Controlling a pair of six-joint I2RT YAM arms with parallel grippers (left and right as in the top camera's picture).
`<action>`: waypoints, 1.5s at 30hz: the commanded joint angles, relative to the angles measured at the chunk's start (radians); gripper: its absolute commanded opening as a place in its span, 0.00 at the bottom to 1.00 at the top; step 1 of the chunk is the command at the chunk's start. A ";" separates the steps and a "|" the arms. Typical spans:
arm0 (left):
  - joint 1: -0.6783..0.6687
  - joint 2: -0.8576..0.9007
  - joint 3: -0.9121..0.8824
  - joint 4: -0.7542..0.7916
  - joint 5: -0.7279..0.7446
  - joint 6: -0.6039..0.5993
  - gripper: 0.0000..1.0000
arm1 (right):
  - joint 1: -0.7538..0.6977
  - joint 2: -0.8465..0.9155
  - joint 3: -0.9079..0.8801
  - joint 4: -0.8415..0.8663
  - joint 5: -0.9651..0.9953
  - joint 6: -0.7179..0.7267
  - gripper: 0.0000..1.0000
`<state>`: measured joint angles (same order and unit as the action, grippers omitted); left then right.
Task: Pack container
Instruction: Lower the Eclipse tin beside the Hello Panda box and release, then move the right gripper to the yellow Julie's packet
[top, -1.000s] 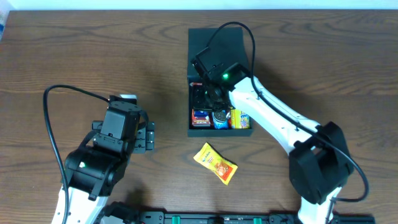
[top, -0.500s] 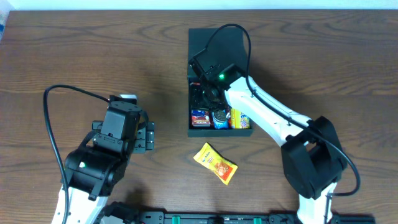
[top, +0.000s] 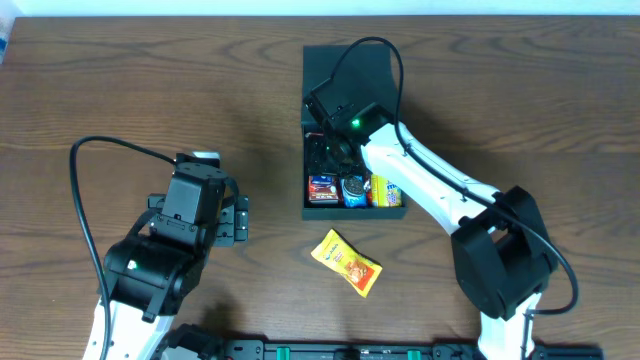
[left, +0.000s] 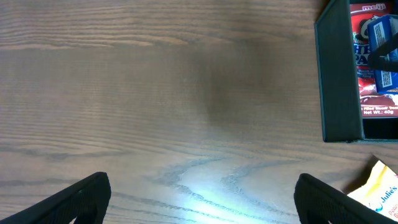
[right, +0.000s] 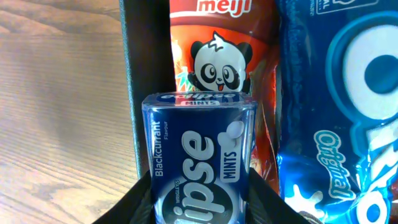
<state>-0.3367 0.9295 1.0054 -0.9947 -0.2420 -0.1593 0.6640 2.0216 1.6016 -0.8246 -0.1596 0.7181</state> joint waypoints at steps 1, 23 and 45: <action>0.004 0.000 0.000 -0.002 0.000 0.006 0.95 | 0.013 0.010 0.005 0.003 0.013 0.007 0.41; 0.004 0.000 0.000 -0.002 0.000 0.006 0.95 | 0.013 0.010 0.005 0.006 0.013 0.010 0.63; 0.004 0.000 -0.001 -0.002 0.000 0.006 0.95 | 0.099 -0.436 0.007 -0.395 0.024 -0.624 0.99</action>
<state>-0.3363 0.9295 1.0054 -0.9947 -0.2420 -0.1593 0.7238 1.5749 1.6165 -1.1973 -0.1379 0.1745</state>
